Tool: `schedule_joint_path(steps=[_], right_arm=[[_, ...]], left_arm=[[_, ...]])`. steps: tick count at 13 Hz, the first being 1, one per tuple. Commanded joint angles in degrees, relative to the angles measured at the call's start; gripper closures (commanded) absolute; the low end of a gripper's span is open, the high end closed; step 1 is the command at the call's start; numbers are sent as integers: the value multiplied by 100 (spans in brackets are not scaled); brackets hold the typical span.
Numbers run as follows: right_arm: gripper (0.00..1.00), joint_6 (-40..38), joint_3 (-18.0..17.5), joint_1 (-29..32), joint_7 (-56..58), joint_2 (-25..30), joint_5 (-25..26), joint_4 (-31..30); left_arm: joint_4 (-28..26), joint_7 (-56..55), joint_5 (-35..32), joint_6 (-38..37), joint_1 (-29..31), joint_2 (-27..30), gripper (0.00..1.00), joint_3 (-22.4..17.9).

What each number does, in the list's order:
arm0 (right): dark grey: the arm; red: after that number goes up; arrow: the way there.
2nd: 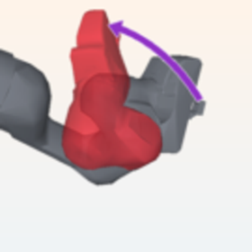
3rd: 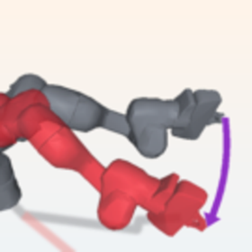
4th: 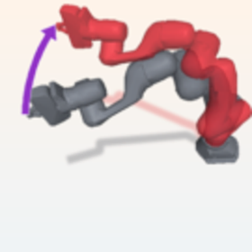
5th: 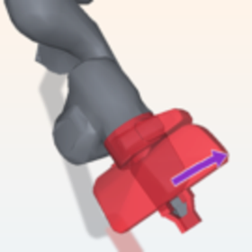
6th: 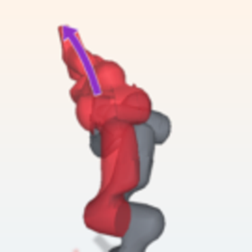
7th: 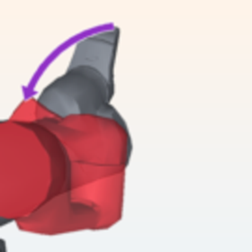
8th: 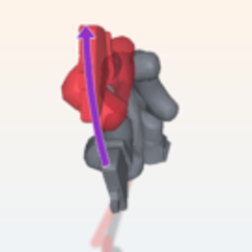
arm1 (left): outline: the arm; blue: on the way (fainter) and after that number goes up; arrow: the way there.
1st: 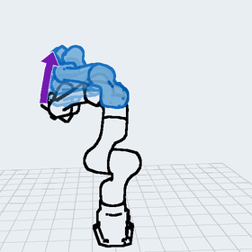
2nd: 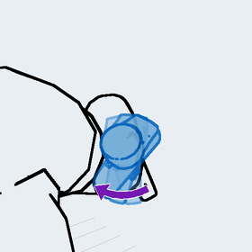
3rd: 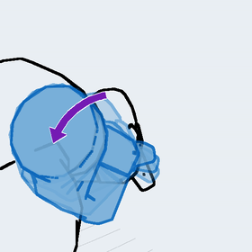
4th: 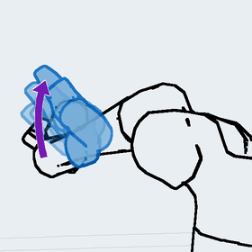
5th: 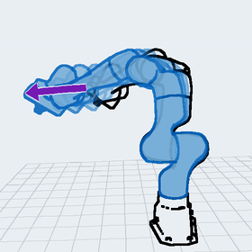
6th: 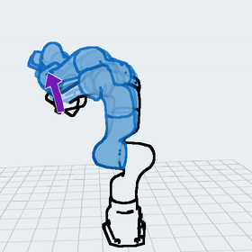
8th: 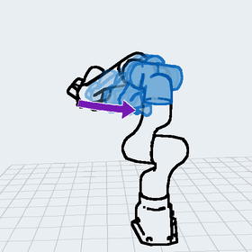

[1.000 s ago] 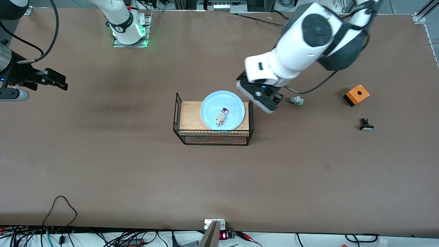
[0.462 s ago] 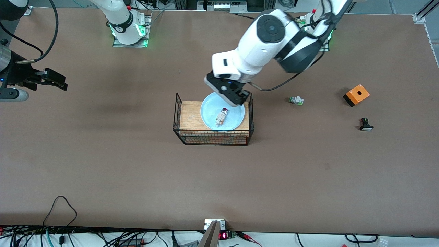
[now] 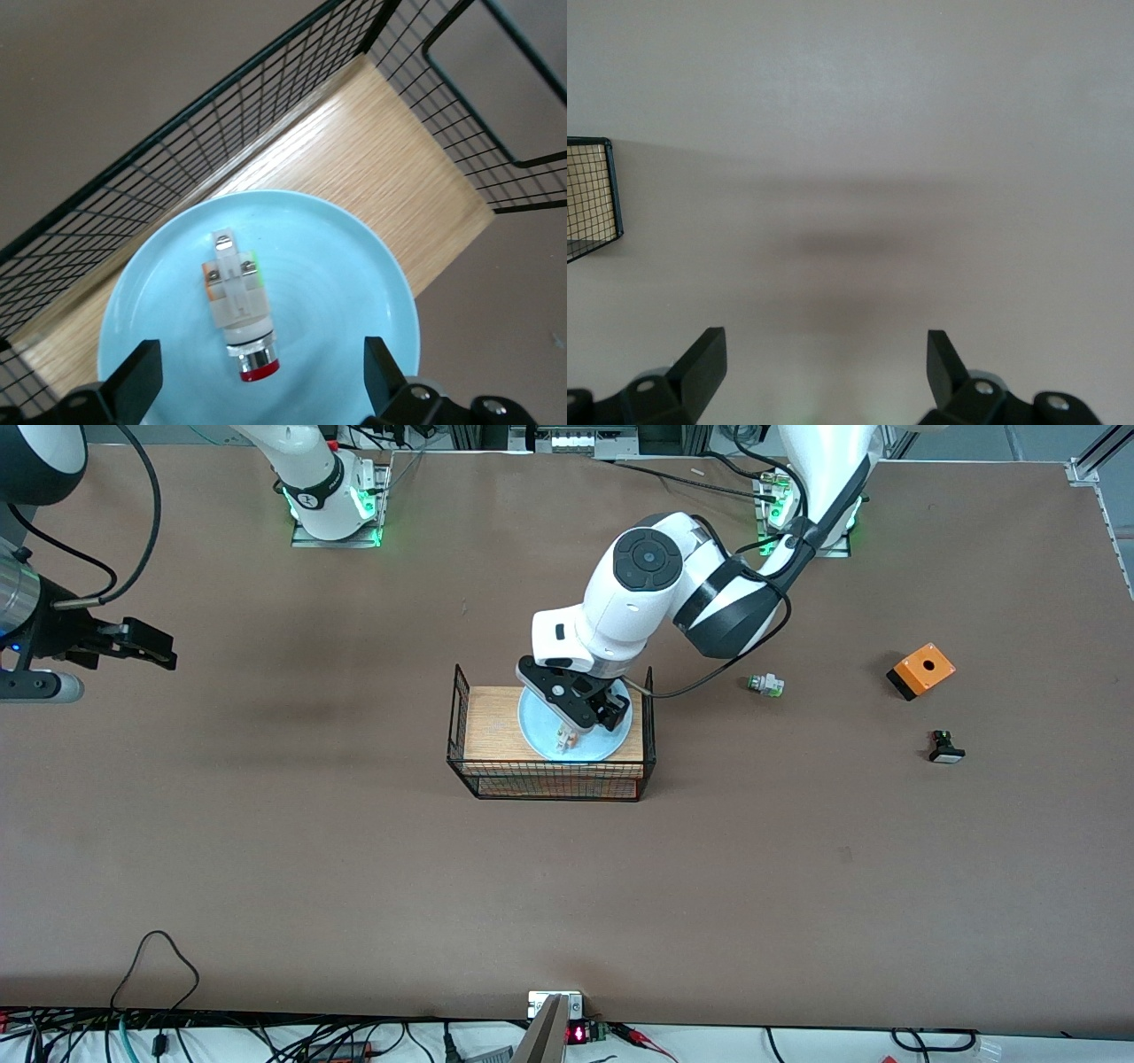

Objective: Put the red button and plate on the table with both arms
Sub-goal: 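Lower the left gripper and close it on the red-tipped button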

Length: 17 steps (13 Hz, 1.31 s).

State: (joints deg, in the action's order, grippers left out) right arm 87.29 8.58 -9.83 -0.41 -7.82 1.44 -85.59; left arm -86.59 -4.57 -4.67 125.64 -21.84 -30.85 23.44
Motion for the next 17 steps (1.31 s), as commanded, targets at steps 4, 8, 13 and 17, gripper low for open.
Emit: schedule_joint_path(steps=[4,8,13,17], right_arm=[[0,95,-49,-2,-47,-132,59,86],[0,95,-67,-19,-108,-132,-29,78],[0,112,-76,-37,-108,-132,-82,78],[0,95,3,-19,-615,-176,-521,86]], left_arm=[[266,-1221,-807,231,-258,-483,4,-77],[266,-1248,-843,295,-294,-545,37,-68],[301,-1204,-870,268,-259,-501,95,-59],[318,-1257,-686,-344,-233,200,95,2]])
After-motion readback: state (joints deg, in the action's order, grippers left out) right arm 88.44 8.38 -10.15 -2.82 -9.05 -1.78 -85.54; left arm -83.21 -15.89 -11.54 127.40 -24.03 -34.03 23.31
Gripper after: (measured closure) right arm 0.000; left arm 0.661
